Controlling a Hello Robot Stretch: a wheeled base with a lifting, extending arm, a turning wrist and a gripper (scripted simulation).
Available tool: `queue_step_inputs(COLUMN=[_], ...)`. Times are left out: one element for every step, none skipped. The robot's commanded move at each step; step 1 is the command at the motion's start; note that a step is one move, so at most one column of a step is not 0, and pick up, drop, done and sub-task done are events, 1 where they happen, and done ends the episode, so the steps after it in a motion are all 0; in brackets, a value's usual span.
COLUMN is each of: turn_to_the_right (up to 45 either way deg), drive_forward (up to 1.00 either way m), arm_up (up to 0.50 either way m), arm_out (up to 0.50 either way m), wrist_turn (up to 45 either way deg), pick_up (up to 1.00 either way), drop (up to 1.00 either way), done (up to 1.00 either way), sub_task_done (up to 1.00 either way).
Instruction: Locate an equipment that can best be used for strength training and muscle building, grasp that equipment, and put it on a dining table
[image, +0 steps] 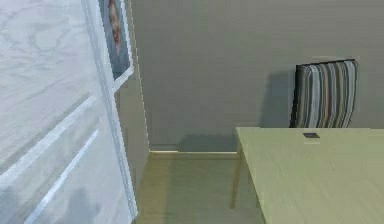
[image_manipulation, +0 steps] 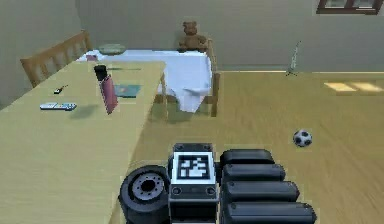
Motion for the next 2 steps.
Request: queue_step_inputs(turn_to_the_right=[0.0,-45.0], drive_forward=[1.00,0.00], arm_up=[0.00,0.00], arm_out=[0.00,0.00], wrist_turn=[0.0,0.0], pick_up=[0.00,0.00], drop=[0.00,0.00], done=[0.00,0.00], sub_task_done=[0.00,0.00])
